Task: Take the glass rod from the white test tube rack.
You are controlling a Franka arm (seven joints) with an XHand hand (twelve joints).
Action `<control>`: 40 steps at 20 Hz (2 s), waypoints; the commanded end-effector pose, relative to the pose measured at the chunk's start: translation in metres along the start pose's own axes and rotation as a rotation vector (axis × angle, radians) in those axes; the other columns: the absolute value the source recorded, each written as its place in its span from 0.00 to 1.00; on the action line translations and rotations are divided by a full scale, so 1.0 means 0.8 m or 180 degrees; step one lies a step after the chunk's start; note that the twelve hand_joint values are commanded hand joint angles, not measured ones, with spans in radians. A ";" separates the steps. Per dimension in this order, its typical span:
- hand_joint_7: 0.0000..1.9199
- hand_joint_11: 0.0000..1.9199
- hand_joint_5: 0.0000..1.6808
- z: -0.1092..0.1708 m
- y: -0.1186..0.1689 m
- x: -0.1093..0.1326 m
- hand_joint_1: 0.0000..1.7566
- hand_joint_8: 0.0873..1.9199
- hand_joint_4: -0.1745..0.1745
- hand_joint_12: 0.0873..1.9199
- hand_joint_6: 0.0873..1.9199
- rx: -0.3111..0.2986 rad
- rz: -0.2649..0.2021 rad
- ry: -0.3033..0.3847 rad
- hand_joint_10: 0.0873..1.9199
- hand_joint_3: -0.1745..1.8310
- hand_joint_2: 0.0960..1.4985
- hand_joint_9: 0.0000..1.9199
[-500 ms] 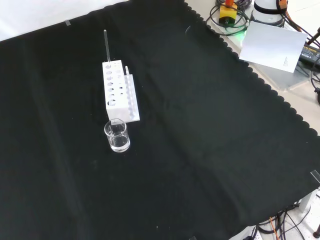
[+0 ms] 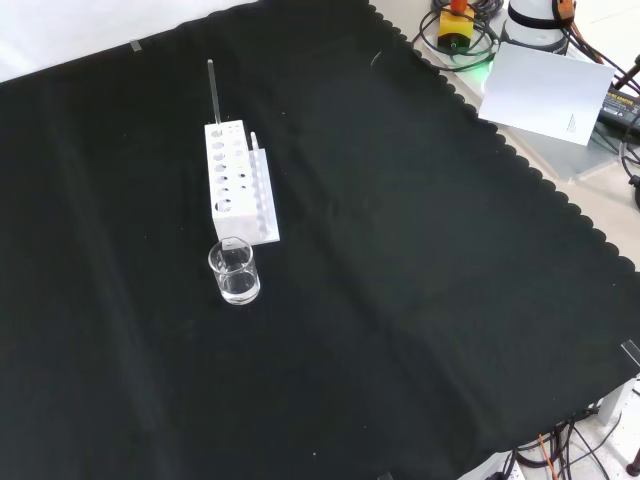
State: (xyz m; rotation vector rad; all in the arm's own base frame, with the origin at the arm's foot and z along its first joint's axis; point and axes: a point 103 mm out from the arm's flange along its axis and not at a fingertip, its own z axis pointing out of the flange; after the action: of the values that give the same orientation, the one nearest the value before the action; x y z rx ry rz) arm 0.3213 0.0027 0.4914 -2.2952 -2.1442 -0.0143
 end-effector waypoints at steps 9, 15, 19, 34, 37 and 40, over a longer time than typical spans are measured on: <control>0.20 0.16 0.16 0.008 0.013 -0.003 0.36 0.41 0.08 0.71 0.00 0.0010 0.0032 0.0036 0.38 0.37 0.55 0.31; 0.23 0.18 0.18 0.001 0.048 -0.019 0.37 0.41 0.07 0.71 0.00 -0.0090 0.0048 0.0081 0.37 0.37 0.56 0.34; 0.25 0.19 0.19 0.007 0.078 -0.033 0.37 0.41 0.06 0.70 0.00 -0.0067 0.0068 0.0065 0.36 0.37 0.56 0.35; 0.34 0.22 0.23 0.048 0.177 -0.082 0.37 0.40 0.02 0.69 0.00 -0.0015 0.0026 0.0079 0.35 0.36 0.56 0.42; 0.35 0.24 0.23 0.060 0.192 -0.087 0.38 0.40 0.02 0.68 0.00 -0.0038 0.0020 0.0064 0.34 0.36 0.56 0.44; 0.37 0.26 0.24 0.075 0.211 -0.093 0.39 0.39 0.02 0.68 0.00 0.0013 0.0011 0.0065 0.34 0.36 0.55 0.45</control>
State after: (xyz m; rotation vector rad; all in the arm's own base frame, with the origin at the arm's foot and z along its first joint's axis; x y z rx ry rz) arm 0.4614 -0.0676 0.4453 -2.2881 -2.1204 -0.0394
